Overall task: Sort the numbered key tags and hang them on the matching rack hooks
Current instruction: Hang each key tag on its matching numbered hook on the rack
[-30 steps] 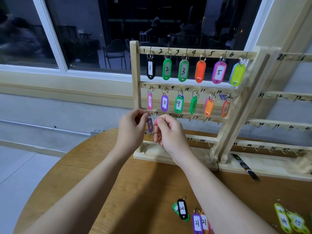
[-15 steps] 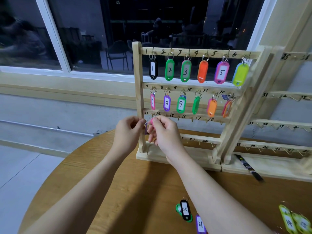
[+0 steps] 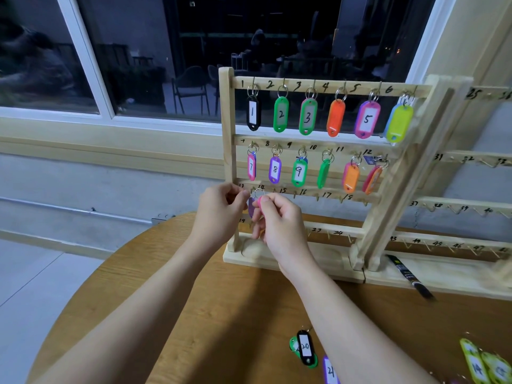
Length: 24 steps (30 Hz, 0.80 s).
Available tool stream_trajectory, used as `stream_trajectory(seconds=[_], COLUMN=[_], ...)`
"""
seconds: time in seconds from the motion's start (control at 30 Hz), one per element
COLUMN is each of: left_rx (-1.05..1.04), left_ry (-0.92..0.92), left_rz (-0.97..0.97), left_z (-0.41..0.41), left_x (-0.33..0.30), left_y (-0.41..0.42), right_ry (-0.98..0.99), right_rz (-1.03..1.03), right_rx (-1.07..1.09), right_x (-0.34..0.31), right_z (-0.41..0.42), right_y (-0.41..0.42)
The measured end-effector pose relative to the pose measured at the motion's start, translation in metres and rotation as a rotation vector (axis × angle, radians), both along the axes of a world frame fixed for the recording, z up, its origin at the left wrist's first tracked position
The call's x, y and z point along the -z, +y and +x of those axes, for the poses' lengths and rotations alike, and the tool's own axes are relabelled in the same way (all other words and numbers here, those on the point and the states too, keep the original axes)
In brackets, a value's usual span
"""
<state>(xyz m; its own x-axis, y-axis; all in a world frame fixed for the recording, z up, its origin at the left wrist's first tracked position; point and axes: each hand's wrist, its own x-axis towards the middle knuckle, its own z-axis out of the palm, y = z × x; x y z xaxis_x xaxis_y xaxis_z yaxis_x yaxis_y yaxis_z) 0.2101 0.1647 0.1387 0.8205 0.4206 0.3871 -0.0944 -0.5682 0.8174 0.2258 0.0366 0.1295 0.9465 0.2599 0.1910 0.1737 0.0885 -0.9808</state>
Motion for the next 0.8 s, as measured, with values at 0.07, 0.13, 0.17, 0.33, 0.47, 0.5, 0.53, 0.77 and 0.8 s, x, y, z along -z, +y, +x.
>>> stream_trajectory(seconds=[0.07,0.13,0.17,0.33,0.47,0.5,0.53,0.77,0.8], left_rx=[-0.014,-0.013,-0.006,0.015,-0.067,-0.077,-0.079,0.001,0.025], left_ry=[0.001,0.002,-0.002,-0.014,-0.001,0.002,0.006,0.058,0.065], left_rz=[-0.013,-0.033,-0.044,-0.069,-0.095,-0.104,-0.115,-0.111,-0.106], left_z=[0.000,-0.001,-0.002,-0.011,-0.018,-0.020,-0.022,-0.040,-0.043], left_x=[0.002,0.002,0.003,0.009,0.018,0.020,0.021,0.043,0.046], left_y=[0.000,0.000,0.000,0.003,0.010,0.011,0.012,0.000,-0.007], right_ry=[-0.018,-0.026,-0.021,0.030,0.112,0.109,0.091,-0.161,-0.187], right_rz=[-0.026,-0.039,-0.039,-0.054,-0.076,-0.080,-0.096,-0.602,-0.690], right_rx=[0.003,-0.001,-0.002,0.048,0.084,0.066,0.038,-0.157,-0.162], right_x=[0.002,0.004,0.003,-0.001,0.003,0.005,0.006,0.037,0.040], right_z=[0.001,0.001,0.001,0.002,-0.002,-0.003,-0.003,-0.011,-0.015], right_y=[0.002,0.006,0.009,0.017,0.013,0.010,0.006,-0.061,-0.075])
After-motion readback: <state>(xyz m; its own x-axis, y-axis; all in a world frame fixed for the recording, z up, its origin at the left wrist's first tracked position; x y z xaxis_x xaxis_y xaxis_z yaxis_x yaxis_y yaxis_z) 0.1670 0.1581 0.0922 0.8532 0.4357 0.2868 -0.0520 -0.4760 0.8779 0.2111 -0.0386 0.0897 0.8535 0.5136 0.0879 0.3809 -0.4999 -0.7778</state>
